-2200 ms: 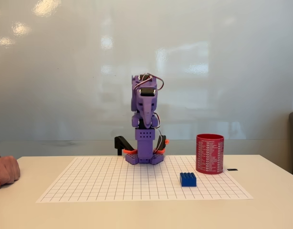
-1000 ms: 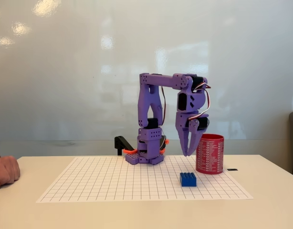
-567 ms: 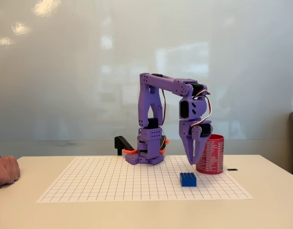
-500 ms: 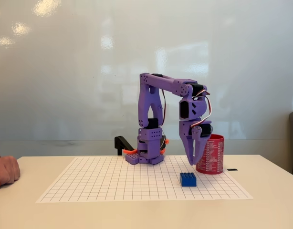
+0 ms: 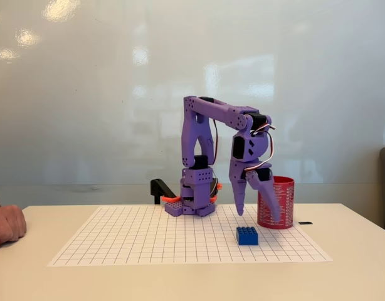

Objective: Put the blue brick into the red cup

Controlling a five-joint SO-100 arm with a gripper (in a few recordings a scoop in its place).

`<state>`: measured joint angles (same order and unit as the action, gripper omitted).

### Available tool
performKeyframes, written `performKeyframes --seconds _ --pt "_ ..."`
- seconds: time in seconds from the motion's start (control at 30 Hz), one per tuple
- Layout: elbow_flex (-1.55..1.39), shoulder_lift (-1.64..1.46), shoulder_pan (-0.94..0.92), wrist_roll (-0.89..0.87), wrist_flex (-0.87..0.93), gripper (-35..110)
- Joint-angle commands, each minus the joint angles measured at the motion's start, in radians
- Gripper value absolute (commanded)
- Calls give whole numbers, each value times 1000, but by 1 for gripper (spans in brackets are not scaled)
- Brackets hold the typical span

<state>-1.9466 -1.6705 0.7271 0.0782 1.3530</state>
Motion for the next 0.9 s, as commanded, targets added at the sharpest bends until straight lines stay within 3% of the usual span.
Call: performKeyframes --seconds 0.0,0.3,0.5,0.87 --pt "-5 17 23 -6 -23 71" --pt "-54 222 55 -26 -135 71" --pt "-52 167 37 0 -137 63" --pt "-55 44 -92 150 -219 63"
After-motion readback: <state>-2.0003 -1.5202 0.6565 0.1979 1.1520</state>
